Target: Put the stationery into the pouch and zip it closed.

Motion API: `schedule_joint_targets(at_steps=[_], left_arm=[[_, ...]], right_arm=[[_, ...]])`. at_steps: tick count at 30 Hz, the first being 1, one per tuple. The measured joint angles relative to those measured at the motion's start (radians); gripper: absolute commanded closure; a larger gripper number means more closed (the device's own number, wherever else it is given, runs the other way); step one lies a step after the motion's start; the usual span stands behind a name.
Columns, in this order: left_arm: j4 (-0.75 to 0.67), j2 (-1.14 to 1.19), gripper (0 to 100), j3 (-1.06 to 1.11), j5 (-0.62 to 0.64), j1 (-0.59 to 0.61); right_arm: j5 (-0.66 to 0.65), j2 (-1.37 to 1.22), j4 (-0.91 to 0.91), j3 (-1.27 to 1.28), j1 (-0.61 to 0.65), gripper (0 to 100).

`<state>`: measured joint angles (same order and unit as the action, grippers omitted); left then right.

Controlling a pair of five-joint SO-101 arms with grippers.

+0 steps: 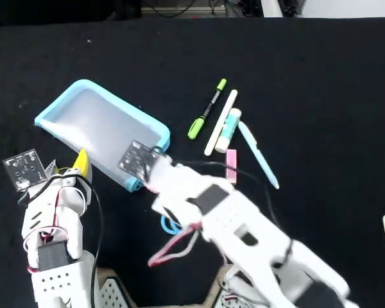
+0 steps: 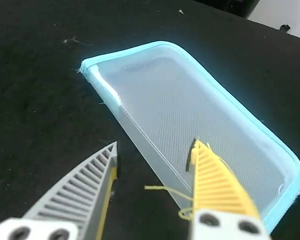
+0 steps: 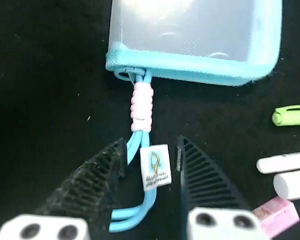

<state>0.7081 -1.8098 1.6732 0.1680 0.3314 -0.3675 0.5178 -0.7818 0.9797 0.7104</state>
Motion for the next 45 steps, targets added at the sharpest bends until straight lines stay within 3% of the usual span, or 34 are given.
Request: schedule_joint_targets(at_steps=[12, 15, 19, 24, 29, 34, 38, 45], left_arm=[[0.000, 0.000, 77, 0.000, 0.003, 0.003], [0.000, 0.000, 77, 0.000, 0.006, 0.003], [0.000, 0.000, 77, 0.000, 0.006, 0.003], [0.000, 0.000, 77, 0.000, 0.006, 0.003], [0.000, 0.000, 77, 0.000, 0.006, 0.003], [0.000, 0.000, 77, 0.000, 0.006, 0.003], [0.000, 0.000, 77, 0.000, 0.006, 0.003], [0.000, 0.000, 77, 0.000, 0.006, 0.003]], right_arm=[[0.006, -0.486, 0.118, -0.212, 0.000, 84.7], [0.006, -0.529, 0.091, -0.253, 0.000, 98.5], [0.005, -0.532, -0.043, -0.311, -0.017, 99.0], [0.005, -0.505, -0.207, -0.327, -0.146, 98.7], [0.005, -0.460, -0.258, -0.321, -0.242, 95.1], [0.043, -0.460, -0.272, -0.310, -0.203, 81.0], [0.044, -0.460, -0.272, -0.310, -0.126, 82.3], [-0.020, -0.479, -0.226, -0.315, -0.133, 82.3]])
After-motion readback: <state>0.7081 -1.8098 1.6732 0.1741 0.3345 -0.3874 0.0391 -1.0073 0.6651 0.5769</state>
